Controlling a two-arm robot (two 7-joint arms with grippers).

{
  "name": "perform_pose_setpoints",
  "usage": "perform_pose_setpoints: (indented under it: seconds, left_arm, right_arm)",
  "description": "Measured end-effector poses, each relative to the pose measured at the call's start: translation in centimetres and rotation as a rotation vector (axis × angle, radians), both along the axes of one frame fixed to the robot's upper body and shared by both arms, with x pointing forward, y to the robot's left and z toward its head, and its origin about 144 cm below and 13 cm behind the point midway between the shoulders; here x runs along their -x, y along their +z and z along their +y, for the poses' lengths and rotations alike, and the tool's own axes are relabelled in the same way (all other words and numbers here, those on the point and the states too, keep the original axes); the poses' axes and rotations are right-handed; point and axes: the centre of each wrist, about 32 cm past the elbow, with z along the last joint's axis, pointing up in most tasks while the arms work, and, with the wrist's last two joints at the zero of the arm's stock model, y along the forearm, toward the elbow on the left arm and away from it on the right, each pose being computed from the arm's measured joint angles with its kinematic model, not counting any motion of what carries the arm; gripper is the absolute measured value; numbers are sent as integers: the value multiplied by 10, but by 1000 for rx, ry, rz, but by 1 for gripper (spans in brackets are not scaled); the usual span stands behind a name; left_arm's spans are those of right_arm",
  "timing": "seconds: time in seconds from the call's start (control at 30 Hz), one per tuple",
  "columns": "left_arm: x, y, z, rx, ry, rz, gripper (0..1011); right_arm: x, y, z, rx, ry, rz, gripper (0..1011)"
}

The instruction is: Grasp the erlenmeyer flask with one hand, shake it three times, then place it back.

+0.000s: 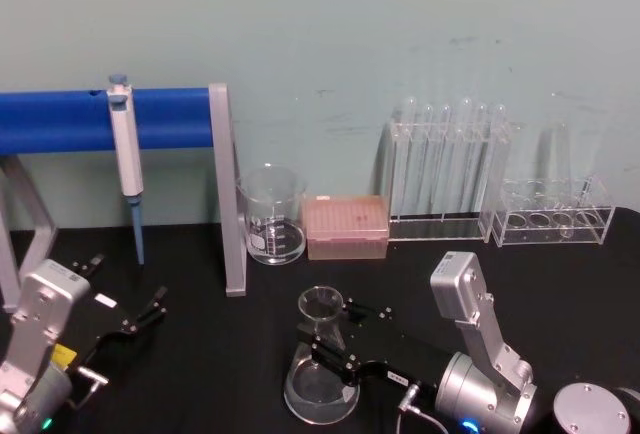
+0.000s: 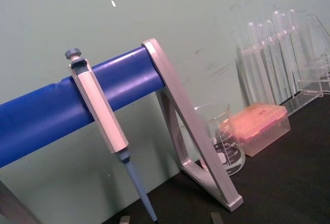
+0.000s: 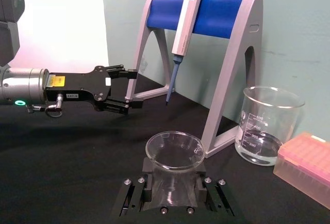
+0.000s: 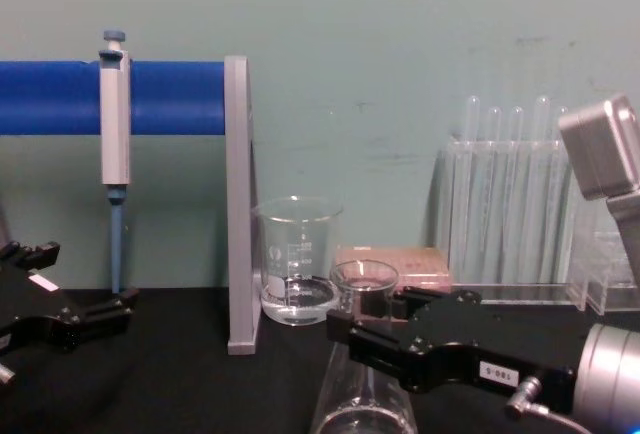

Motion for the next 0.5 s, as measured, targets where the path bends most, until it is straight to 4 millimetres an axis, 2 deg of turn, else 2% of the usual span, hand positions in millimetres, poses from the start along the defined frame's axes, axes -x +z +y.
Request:
perform_pose_setpoints:
  seconds: [0.1, 0.2, 0.23, 0.33, 0.37, 0.47, 0.5]
  left_arm:
    - [0, 0, 0, 0, 0, 0, 1001]
    - [0, 0, 0, 0, 0, 0, 1001]
    - [0, 0, 0, 0, 0, 0, 1001]
    - [0, 0, 0, 0, 0, 0, 1001]
    - [0, 0, 0, 0, 0, 0, 1001]
    - [0, 0, 0, 0, 0, 0, 1001]
    - [0, 0, 0, 0, 0, 0, 1001]
  right_arm:
    - [0, 0, 0, 0, 0, 0, 459]
    - [0, -1, 0, 4, -1, 5, 530]
    - [0, -1, 0, 4, -1, 5, 591]
    - [0, -1, 0, 4, -1, 4, 687]
    - [0, -1, 0, 4, -1, 4, 687]
    - [0, -1, 0, 3, -1, 4, 825]
    - [0, -1, 0, 3, -1, 3, 825]
